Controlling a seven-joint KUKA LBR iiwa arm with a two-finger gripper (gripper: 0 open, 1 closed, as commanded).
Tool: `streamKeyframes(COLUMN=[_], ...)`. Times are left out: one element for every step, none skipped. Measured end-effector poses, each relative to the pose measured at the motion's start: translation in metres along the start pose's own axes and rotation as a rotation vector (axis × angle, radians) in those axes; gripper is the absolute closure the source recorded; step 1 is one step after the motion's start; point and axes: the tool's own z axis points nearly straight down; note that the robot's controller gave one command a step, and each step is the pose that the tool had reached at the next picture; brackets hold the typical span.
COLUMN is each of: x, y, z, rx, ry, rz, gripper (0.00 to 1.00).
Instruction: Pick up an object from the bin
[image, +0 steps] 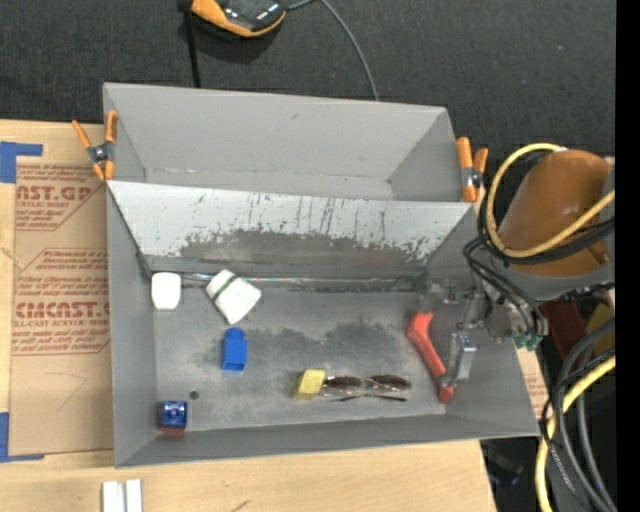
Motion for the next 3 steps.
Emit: streamKeyframes(x=[-0.002, 0.015, 0.023], y=[0.001, 0.036, 0.053], z=[-0.005, 0.063, 0.068], rx=[0.001, 0.002, 0.001], ry=[-0.007, -0.008, -0.001], rz=[-0.002, -0.046, -0.102], gripper=[0.0, 0.0, 0.0])
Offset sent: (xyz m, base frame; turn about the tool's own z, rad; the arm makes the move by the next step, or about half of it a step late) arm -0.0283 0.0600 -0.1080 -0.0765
